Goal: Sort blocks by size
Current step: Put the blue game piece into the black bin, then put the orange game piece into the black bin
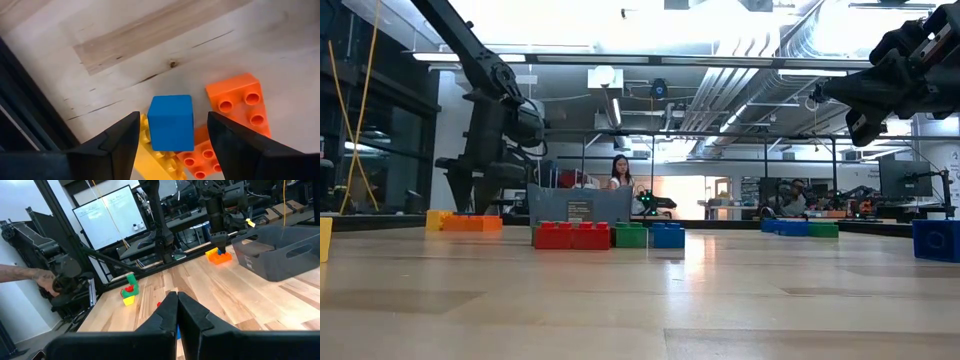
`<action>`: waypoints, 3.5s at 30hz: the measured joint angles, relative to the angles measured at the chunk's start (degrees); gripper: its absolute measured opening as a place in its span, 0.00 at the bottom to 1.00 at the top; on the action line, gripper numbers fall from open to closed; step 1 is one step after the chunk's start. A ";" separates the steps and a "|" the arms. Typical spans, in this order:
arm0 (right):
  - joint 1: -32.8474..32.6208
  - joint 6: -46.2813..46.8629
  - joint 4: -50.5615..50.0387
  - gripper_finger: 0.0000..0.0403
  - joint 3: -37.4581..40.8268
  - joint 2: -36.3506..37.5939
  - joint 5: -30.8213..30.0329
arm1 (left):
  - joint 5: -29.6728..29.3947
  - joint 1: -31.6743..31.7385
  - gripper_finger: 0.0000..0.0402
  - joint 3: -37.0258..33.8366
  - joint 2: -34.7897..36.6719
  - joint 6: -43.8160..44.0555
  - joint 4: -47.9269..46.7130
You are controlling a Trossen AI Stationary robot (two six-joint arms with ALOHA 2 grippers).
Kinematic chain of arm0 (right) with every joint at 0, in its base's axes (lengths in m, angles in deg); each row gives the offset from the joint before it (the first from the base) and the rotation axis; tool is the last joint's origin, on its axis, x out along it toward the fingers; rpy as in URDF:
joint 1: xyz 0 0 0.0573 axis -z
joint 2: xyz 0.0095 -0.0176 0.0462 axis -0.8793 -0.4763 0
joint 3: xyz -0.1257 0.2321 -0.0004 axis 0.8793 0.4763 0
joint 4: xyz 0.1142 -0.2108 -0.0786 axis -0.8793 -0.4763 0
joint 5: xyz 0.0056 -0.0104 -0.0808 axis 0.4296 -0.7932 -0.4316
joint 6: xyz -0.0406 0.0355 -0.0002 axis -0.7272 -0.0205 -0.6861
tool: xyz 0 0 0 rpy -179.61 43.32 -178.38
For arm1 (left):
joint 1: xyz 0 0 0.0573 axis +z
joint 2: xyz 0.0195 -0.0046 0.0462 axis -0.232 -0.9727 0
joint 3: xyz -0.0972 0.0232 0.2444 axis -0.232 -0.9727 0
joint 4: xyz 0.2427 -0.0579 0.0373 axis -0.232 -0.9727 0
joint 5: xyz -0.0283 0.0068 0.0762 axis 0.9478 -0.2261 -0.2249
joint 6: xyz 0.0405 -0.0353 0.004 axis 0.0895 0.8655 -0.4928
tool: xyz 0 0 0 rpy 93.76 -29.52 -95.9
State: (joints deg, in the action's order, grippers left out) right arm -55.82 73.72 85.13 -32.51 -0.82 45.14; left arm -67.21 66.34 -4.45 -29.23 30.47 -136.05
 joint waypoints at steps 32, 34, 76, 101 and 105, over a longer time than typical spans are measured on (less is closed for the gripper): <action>0.00 0.00 0.00 0.00 -0.01 0.00 -0.01 | -0.45 -0.04 0.42 -4.13 -1.14 4.28 5.72; 0.00 0.01 -0.02 0.00 -0.02 0.00 0.00 | -0.56 -0.04 0.41 -4.13 -1.13 4.27 6.07; 0.00 0.01 0.00 0.00 -0.01 0.00 0.00 | 5.86 -12.96 0.62 21.07 -1.65 2.70 9.83; 0.00 0.01 -0.02 0.00 0.00 0.00 0.00 | -8.34 -14.12 0.66 4.93 1.53 -26.74 -16.26; 0.00 0.00 -0.02 0.00 -0.01 0.00 0.01 | -8.61 -14.11 0.66 2.23 -1.12 -27.54 -14.31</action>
State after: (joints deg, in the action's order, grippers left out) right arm -55.82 73.72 85.11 -32.53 -0.82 45.15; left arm -75.83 52.23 -2.22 -30.36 2.94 -150.36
